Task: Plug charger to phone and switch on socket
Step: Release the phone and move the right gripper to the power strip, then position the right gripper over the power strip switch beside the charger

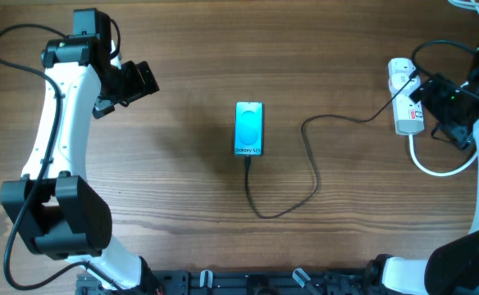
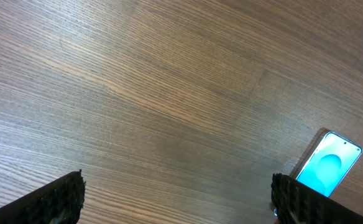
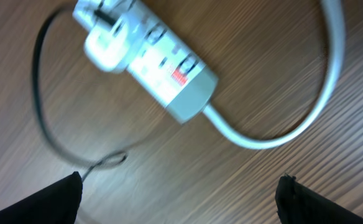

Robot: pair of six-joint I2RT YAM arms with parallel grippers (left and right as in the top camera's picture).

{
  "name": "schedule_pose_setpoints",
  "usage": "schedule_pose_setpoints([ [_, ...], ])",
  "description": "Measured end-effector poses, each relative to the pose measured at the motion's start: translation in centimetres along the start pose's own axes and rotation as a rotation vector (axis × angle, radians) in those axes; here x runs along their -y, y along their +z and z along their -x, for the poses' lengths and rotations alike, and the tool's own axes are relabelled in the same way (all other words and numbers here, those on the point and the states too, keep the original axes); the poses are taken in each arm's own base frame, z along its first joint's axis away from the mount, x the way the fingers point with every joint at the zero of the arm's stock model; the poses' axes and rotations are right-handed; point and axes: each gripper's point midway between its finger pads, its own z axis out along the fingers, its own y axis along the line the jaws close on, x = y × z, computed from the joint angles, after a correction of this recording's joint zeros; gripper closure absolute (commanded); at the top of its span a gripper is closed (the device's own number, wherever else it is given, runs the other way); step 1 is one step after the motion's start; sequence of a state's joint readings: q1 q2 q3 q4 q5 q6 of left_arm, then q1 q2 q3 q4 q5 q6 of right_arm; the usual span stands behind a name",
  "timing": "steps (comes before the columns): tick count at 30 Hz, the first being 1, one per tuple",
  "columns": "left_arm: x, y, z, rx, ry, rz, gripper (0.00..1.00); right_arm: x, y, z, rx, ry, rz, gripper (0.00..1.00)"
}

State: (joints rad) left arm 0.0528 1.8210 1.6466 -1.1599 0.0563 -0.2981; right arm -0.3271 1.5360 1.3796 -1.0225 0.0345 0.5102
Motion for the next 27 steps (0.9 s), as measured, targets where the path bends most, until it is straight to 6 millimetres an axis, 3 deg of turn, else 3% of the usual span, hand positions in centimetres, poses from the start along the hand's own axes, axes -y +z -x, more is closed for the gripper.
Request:
schedule_pose_setpoints([
  [9, 0.0, 0.0, 0.0, 0.000, 0.000, 0.000, 0.00, 4.8, -0.3, 6.3, 0.212, 0.085, -0.098, 0.00],
  [18, 0.0, 0.0, 0.0, -0.001, 0.000, 0.000, 0.00, 8.0, 1.5, 6.9, 0.134, 0.103, -0.044, 0.00],
  [22, 0.0, 0.0, 0.0, 0.000, 0.000, 0.000, 0.00, 10.7, 3.6, 6.9, 0.086, 0.160, -0.086, 0.00],
  [27, 0.0, 0.0, 0.0, 0.000, 0.000, 0.000, 0.00, 10.9, 4.3, 8.4, 0.134, 0.163, -0.090, 0.00],
])
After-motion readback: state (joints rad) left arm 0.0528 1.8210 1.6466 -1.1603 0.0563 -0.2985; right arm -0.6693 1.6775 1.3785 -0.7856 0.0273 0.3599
